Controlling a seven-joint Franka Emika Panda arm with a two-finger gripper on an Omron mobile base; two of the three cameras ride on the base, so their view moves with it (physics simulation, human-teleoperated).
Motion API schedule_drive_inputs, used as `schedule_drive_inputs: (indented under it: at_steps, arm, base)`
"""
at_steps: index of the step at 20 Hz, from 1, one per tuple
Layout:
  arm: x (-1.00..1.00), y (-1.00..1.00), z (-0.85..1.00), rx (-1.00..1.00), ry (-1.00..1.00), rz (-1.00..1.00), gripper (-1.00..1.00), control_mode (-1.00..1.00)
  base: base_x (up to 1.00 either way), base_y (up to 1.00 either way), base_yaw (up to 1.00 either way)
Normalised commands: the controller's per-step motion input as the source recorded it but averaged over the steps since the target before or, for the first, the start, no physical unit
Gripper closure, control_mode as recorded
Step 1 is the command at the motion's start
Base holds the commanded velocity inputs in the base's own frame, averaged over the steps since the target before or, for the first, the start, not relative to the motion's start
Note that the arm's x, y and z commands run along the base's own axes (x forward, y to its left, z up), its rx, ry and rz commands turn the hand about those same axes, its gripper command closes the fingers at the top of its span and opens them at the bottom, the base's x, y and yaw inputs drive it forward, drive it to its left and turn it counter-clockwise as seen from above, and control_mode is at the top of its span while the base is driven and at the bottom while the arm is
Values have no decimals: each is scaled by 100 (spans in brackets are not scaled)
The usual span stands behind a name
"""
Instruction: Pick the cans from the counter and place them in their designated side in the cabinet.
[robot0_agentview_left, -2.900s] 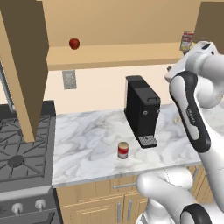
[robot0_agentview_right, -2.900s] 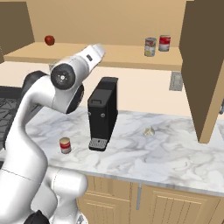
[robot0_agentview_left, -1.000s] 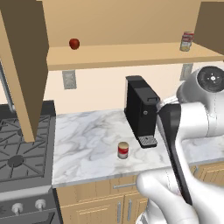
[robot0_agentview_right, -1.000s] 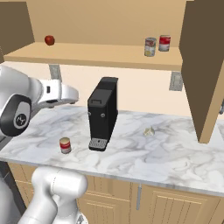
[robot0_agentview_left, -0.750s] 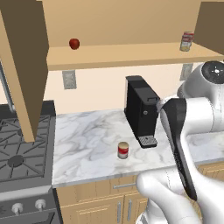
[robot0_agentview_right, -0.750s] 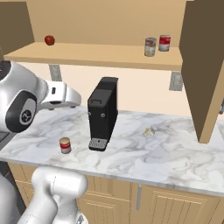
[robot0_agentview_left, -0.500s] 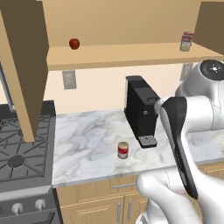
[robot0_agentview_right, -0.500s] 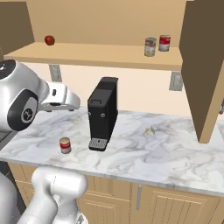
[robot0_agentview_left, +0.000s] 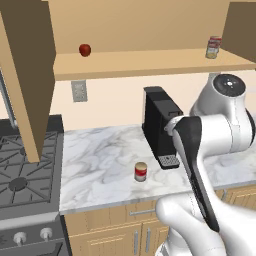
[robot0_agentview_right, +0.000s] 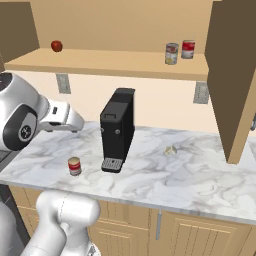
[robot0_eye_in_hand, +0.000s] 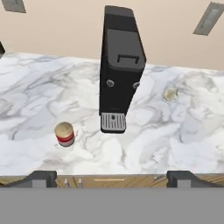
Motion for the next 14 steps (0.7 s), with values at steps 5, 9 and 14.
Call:
schedule_drive_inputs:
  at_steps: [5, 9, 14]
  arm:
    - [1, 8, -10, 7, 4, 0, -100, -100]
    - [0, 20, -10, 10, 5, 0, -100, -100]
    - [0, 20, -11, 6, 1, 0, -100, -100]
  base:
    - [0, 0, 0]
    - [0, 0, 0]
    - [0, 0, 0]
